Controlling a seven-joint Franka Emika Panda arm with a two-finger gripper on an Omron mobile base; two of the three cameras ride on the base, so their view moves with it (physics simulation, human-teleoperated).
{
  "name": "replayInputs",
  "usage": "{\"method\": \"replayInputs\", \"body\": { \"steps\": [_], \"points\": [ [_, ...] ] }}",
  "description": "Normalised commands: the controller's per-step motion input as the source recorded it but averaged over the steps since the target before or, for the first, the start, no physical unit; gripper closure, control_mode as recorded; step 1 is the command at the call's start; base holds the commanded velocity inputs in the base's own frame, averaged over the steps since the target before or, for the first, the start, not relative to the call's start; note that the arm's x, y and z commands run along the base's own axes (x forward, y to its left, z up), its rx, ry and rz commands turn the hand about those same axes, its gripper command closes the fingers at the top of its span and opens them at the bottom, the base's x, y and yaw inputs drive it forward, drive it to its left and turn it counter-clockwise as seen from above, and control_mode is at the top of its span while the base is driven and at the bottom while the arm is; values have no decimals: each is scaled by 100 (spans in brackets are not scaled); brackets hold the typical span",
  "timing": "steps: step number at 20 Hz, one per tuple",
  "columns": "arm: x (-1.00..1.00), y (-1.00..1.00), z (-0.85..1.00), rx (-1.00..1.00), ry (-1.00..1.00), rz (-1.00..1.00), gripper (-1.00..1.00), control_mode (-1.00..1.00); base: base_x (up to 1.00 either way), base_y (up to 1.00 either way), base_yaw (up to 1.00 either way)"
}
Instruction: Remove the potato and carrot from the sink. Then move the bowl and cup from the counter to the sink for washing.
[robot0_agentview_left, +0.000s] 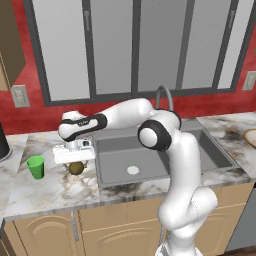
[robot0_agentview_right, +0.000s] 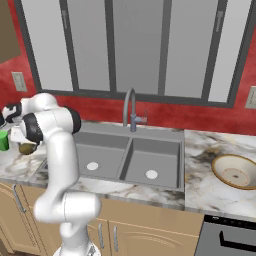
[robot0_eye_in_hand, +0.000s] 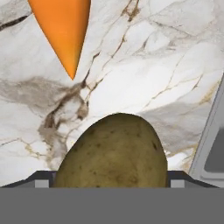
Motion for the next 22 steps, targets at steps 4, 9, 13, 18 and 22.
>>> {"method": "replayInputs", "body": {
  "steps": [4, 9, 13, 18, 22],
  "points": [
    [-5, 14, -24, 0, 2, 0, 100, -100, 0, 0, 0],
    [-14, 11, -19, 0, 0, 0, 100, -100, 0, 0, 0],
    [-7, 10, -24, 0, 0, 0, 100, -100, 0, 0, 0],
    [0, 2, -27, -1, 0, 0, 100, -100, 0, 0, 0],
    [-3, 3, -29, 0, 0, 0, 100, -100, 0, 0, 0]
  ]
}}
